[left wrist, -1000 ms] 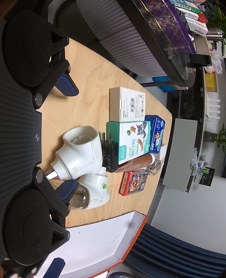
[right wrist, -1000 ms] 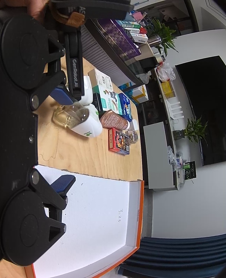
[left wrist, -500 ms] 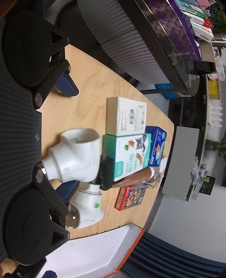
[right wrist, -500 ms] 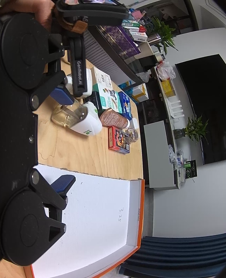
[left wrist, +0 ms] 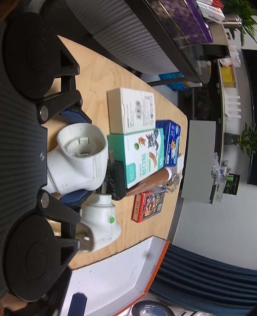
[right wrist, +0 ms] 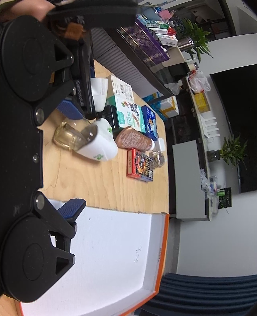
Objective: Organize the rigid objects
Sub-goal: 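Grasp the white freshener with the left tool while the right tool grasps the other, then carry both held fresheners over the white tray box with both tools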
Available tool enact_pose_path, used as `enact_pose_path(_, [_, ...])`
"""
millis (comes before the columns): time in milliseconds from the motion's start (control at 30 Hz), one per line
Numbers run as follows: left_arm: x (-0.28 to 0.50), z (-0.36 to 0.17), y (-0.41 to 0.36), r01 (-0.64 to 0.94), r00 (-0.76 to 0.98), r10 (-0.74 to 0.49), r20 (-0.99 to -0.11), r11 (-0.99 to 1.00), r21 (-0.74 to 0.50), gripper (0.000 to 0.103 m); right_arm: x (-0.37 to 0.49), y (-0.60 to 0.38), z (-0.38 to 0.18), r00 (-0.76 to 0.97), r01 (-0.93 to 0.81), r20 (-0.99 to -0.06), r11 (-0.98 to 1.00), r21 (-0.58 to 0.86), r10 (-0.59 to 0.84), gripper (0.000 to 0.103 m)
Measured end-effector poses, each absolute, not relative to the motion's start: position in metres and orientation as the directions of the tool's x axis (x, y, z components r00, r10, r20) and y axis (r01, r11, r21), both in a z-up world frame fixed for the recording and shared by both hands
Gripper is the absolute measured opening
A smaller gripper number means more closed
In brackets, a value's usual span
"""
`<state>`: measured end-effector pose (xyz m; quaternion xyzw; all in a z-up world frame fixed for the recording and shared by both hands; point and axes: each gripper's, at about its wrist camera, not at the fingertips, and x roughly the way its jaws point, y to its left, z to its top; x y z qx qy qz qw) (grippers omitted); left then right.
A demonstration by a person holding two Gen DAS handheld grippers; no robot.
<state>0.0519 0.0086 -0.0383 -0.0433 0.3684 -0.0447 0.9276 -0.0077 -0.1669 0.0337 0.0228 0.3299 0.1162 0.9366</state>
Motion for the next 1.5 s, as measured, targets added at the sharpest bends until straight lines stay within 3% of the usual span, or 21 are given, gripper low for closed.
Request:
enact_pose_path(433, [0.027, -0.014, 0.054, -0.014, 0.749, -0.091, -0.656, 0.988, -0.154, 0.067, 0.051, -0.123, 0.006, 0.657, -0.225, -0.724, 0.971, 0.078, 0.210, 0.101])
enact_pose_path(533, [0.026, -0.013, 0.058, -0.025, 0.747, -0.090, -0.658, 0.986, -0.162, 0.067, 0.063, -0.117, -0.004, 0.641, -0.205, -0.749, 0.978, 0.040, 0.165, 0.093])
enact_pose_path(633, [0.026, -0.011, 0.061, -0.030, 0.748, -0.091, -0.658, 0.985, -0.171, 0.067, 0.063, -0.114, -0.004, 0.650, -0.226, -0.743, 0.974, 0.010, 0.159, 0.070])
enact_pose_path(967, [0.029, 0.004, 0.042, 0.032, 0.746, -0.151, -0.649, 0.981, -0.193, 0.067, 0.045, -0.146, 0.027, 0.689, -0.187, -0.704, 0.981, 0.054, 0.170, 0.070])
enact_pose_path(1500, [0.080, 0.057, -0.075, 0.325, 0.713, -0.363, -0.599, 0.929, -0.177, 0.067, 0.025, -0.286, 0.112, 0.803, 0.101, -0.593, 0.994, 0.033, -0.062, 0.070])
